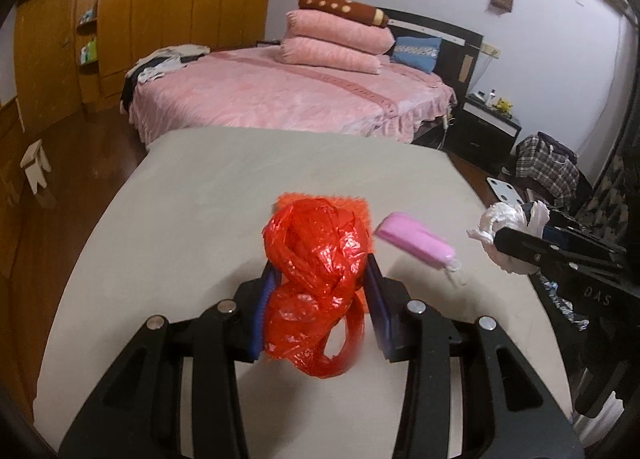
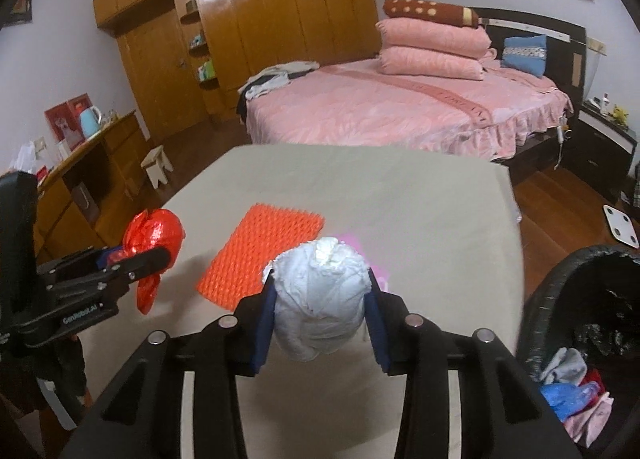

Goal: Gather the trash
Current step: 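Carry the red bag and white tissue toward the bin with both grippers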

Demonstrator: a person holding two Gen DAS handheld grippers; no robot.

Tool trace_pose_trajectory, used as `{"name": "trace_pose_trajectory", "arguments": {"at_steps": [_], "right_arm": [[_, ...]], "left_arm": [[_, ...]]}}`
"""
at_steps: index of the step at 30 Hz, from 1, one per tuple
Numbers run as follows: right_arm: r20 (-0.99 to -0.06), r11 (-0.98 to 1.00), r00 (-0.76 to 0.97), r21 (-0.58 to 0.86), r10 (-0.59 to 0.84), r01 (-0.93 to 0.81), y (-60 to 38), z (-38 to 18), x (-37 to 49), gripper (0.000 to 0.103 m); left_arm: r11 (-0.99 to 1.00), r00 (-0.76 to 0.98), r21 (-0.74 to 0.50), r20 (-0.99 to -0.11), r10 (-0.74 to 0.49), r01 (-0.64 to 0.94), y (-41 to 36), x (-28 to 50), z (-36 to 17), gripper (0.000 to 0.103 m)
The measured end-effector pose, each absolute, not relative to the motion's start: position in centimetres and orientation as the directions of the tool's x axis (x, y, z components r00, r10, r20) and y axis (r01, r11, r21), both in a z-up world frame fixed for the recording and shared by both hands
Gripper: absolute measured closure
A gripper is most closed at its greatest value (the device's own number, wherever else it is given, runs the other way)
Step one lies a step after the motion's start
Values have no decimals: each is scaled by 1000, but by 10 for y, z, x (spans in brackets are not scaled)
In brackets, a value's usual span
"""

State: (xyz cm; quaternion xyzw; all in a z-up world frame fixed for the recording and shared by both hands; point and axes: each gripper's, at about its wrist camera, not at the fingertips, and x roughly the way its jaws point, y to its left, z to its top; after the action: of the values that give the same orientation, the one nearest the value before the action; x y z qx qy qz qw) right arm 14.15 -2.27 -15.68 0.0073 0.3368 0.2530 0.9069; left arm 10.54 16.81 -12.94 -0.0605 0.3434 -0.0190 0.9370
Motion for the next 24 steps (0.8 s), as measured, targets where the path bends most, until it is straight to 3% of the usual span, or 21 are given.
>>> {"name": "trace_pose_trajectory", "arguments": {"at_steps": [24], "right_arm": [[-528,969,813,162,244,-186,-173,-116,121,63]], "left_arm": [[939,741,-136,-582,-334,316,9,133,-106,63]]}}
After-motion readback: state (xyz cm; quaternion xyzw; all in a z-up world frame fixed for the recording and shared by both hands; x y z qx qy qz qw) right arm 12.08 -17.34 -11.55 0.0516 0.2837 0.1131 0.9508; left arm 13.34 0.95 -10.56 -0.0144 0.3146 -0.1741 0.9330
